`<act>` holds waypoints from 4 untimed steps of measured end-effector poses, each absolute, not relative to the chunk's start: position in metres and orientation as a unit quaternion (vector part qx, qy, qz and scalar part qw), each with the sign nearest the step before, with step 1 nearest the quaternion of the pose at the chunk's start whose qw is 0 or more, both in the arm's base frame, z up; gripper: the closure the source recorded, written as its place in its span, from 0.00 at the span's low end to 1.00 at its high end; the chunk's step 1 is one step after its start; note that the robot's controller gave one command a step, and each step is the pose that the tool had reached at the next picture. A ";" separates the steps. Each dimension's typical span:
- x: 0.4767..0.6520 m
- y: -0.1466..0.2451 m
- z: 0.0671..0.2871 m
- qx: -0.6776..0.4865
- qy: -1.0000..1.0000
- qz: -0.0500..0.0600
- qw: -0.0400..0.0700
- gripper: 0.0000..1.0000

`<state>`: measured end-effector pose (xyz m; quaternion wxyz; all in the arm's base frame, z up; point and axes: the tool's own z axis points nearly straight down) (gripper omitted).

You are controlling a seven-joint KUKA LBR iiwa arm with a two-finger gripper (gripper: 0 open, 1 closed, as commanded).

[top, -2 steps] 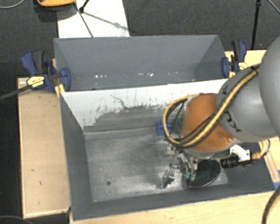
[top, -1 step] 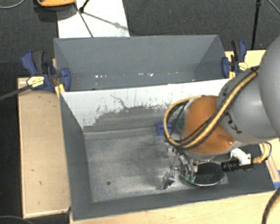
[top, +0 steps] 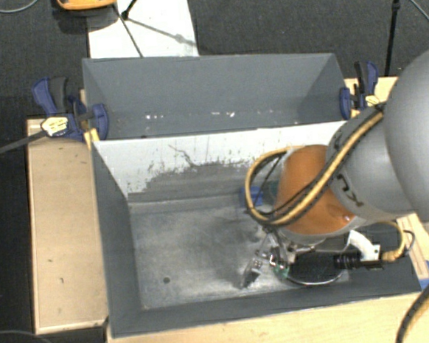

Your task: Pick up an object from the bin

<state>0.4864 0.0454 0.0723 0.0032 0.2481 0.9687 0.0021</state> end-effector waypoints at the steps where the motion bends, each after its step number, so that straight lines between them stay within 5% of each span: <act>1: 0.518 -0.040 0.092 0.218 0.976 -0.001 0.004 0.00; 2: 0.533 -0.095 0.072 0.247 0.969 0.002 0.000 0.00; 3: 0.535 -0.094 0.074 0.247 0.969 0.001 0.005 1.00; 4: 0.539 -0.113 0.212 0.237 0.971 0.000 0.004 1.00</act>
Offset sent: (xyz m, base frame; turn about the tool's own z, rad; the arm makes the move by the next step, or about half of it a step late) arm 0.0292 -0.0800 0.0181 -0.0676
